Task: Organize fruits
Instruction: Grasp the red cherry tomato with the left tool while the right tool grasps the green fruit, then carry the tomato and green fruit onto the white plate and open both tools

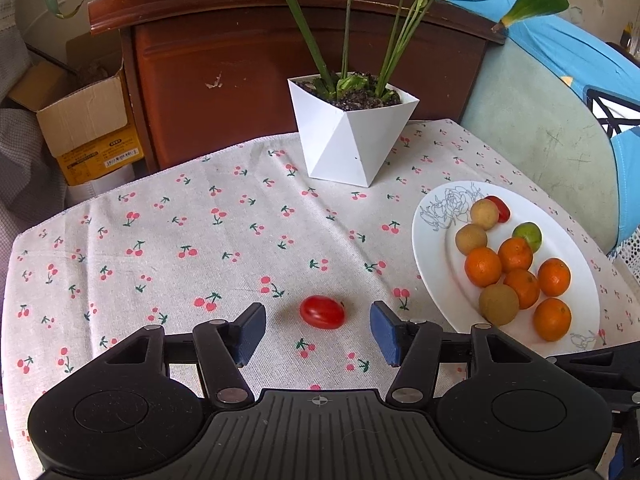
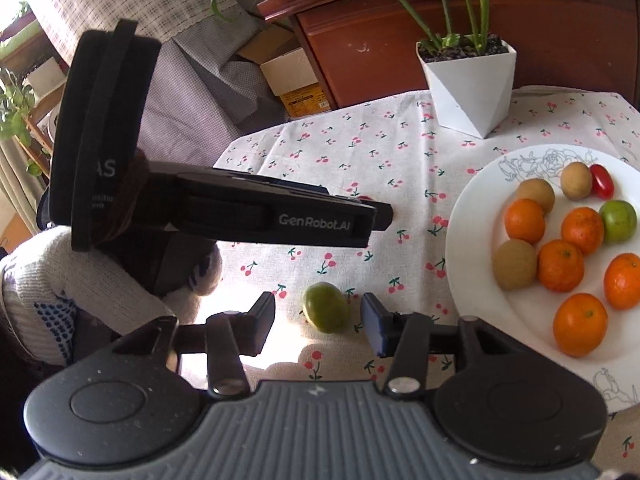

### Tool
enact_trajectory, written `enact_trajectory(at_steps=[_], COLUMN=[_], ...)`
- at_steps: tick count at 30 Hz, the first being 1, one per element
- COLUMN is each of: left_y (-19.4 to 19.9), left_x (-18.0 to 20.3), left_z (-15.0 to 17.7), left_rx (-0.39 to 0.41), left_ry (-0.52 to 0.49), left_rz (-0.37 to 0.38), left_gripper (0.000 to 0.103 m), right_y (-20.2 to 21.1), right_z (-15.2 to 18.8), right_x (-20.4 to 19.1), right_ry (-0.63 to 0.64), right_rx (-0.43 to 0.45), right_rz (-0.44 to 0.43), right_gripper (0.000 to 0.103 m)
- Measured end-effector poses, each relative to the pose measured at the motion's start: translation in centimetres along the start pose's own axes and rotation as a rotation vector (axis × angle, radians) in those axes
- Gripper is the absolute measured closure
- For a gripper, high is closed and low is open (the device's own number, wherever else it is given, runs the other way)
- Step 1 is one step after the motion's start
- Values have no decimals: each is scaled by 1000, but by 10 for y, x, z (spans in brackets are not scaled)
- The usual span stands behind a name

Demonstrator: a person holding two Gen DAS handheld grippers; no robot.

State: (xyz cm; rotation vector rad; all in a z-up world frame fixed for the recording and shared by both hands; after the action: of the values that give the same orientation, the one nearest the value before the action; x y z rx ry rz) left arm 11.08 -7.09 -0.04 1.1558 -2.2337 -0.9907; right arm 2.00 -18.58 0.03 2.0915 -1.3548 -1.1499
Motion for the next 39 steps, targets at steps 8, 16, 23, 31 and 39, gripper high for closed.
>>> enact_trajectory(at_steps=[8,16,23,31,39], left_y=[-7,-14,-11,6,26], left_x=[4,5,4,5,32], left_z=[0,1,2,-11,-31], left_rx=[24,25,22,82,164], left_ry=[-36,-59,-49,-17,-40], left_rz=[20,34,43,56,152], left_gripper=[50,73,80,80,80], right_y=[-11,1,14,42,94], right_z=[0,-3,-10,-25,-45], right_x=[-2,6,18,31,63], right_ry=[22,-40,-91,-128,-198], right_rx=[-27,-18,14,97,244], right_rz=[21,24,42,50,111], right_gripper=[75,75,75,75,75])
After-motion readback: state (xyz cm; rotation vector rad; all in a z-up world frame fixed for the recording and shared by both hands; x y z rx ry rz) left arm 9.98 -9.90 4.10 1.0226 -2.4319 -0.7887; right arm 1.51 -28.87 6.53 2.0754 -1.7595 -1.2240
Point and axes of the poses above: each gripper's, at about its wrist camera, not at the fingertips, and y roughly against the way its jaws point, x to its right, z to its underside, the point moved 1 cm from there along -y, roughly the way its jaws point, and after that the axes turned 4 degrees about -y, right-handed, at the moved point
